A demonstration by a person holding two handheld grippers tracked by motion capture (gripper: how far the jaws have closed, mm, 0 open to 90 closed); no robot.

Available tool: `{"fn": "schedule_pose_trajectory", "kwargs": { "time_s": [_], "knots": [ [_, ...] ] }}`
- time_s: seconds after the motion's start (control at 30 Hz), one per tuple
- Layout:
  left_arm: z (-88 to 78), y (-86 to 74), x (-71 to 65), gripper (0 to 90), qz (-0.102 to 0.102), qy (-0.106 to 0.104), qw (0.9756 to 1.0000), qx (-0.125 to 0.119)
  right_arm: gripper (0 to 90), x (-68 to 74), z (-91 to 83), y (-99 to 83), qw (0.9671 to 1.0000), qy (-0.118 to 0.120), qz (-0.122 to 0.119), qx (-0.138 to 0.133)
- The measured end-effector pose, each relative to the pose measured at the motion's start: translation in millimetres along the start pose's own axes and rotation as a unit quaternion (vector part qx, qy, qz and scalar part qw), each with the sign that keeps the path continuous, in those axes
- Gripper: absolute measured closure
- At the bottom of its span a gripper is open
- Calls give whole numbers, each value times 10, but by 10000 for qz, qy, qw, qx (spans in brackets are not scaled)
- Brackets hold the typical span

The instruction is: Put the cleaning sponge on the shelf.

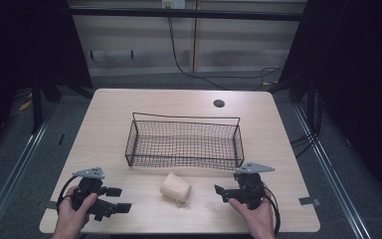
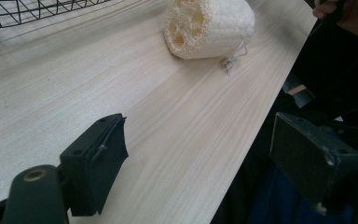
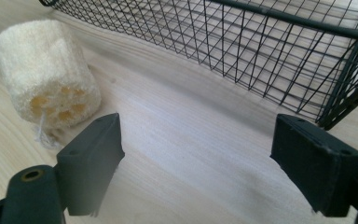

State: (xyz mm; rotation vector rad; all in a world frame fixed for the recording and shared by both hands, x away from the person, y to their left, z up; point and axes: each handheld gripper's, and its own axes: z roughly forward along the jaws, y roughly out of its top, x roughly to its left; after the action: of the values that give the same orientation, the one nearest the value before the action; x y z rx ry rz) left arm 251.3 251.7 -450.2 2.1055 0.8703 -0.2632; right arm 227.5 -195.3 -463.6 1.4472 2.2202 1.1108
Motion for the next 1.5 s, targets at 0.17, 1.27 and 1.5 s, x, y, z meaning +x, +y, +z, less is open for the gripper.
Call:
{"fn": "schedule_pose_trajectory", "kwargs": {
  "time_s": [0.17, 1.27, 1.5],
  "knots": [
    [3, -3, -13, 181, -18, -7, 10000, -13, 207, -68, -38, 21, 9997, 148, 118, 137],
    [0, -2, -1, 181, -19, 1, 10000, 22, 246, 151, -55, 424, 9807, 1216, -233, 1516],
    [11, -8, -1, 181, -33, 52, 10000, 35, 247, 203, -69, 485, 9768, 1342, -253, 1647]
  ]
}}
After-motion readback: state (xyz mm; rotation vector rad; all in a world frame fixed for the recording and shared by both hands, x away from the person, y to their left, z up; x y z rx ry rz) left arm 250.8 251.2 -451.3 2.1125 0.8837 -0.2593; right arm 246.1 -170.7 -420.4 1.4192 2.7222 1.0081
